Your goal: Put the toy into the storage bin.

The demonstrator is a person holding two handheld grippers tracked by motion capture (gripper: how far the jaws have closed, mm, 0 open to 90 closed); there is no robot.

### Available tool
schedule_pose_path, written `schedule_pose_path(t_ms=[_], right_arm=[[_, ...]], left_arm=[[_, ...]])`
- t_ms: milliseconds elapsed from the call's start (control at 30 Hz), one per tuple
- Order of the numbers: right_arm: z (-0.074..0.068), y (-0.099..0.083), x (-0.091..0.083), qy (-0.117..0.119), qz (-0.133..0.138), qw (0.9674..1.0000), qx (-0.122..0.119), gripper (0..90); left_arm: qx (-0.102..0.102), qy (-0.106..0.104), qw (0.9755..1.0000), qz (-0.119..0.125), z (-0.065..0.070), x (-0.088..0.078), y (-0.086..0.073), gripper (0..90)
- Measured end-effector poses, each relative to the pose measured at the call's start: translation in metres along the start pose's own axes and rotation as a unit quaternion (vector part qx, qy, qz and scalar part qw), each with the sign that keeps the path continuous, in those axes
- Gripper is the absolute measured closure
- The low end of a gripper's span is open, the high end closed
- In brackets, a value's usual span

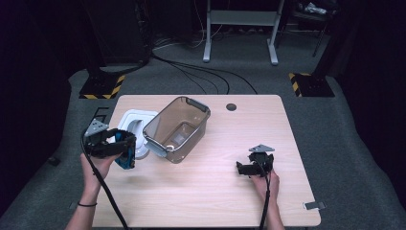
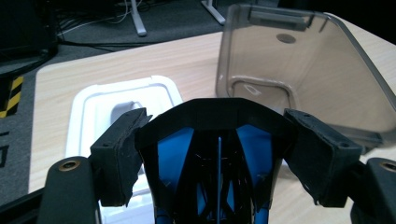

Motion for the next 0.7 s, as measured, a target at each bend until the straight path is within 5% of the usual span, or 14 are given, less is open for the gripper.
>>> schedule_pose_path(t_ms=[700], right_arm=[[0.000, 0.000, 0.000, 0.000, 0.000, 1.0000, 0.000, 3.0]], left_arm=[[-0.005, 0.046, 0.9989, -0.004, -0.033, 0.020, 0.033, 25.0]])
Point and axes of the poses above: each handheld gripper's, and its own axes: x roughly forward along the jaws, y roughly out of its top, z roughly to its right, the point moved 1 cm from there along x, roughly forward along the jaws, and after that the axes turned 14 degrees about x, right-handed, at the moved point
